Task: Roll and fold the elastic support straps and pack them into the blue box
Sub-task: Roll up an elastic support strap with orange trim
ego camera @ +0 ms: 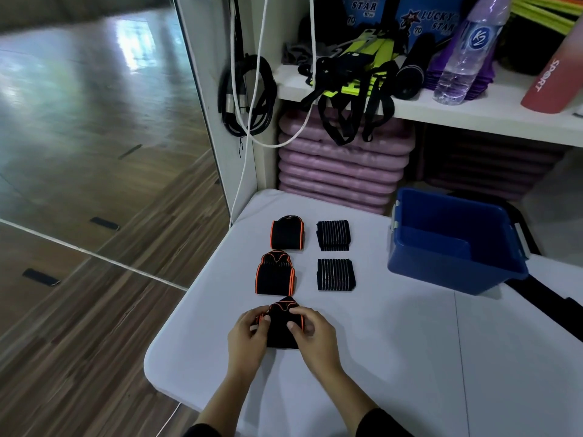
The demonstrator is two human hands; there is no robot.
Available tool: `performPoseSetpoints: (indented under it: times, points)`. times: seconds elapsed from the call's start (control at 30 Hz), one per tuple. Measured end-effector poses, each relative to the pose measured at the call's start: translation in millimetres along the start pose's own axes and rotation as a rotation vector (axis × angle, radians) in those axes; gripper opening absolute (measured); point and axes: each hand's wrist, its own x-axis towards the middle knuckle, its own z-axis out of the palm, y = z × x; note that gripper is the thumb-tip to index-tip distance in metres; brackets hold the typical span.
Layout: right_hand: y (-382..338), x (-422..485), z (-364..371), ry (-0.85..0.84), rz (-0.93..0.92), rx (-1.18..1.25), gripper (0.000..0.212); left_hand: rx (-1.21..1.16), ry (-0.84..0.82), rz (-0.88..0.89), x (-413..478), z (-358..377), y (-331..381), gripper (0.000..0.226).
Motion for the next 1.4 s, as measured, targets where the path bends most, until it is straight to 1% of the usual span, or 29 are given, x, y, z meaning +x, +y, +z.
performPoseSetpoints:
  times: [0.17,0.3,0.37,0.47,0.63,0.77,0.87,1.03,1.13,1.2,1.27,1.33,1.4]
  points:
    - [4,-2,1,0.037,0.001,-0.029,0.017,0.035,-0.089,0.007,2,-2,-4,0.03]
    - [7,-1,6,0.05,0.04,-0.027,0.028,0.09,-0.16,0.009,7,-5,-7,0.028]
    - [7,1,7,0.041,0.067,-0.027,0.032,0.087,-0.155,0.008,7,-6,-8,0.028]
    - [6,4,7,-0.017,0.06,-0.015,0.036,0.063,-0.114,0.003,4,-9,-10,0.033]
    - [2,8,10,-0.065,0.02,-0.006,0.038,0.047,-0.041,-0.011,2,-13,-19,0.025]
    - [1,7,8,-0.038,0.014,0.018,0.033,-0.019,-0.049,-0.018,1,-13,-10,0.021]
    - [0,4,7,-0.03,0.018,0.026,0.035,-0.046,-0.055,-0.019,-1,-13,-5,0.022]
    - [-3,4,6,-0.013,-0.008,0.016,0.04,-0.005,-0.043,-0.023,0,-15,-6,0.02]
    - [-4,3,3,-0.014,-0.01,0.011,0.037,0.128,-0.015,0.065,3,-15,-8,0.018]
    - [-6,2,-1,-0.005,0.006,0.021,0.034,0.276,0.031,0.144,3,-13,-7,0.026]
    - [-10,1,-8,0.011,0.013,0.01,0.034,0.359,0.077,0.221,1,-10,1,0.031]
    - [-12,0,-20,0.034,-0.001,-0.029,0.032,0.406,0.068,0.313,0,-3,16,0.031]
    - [-12,-2,-38,0.078,-0.018,-0.078,0.027,0.415,0.005,0.373,1,9,31,0.025]
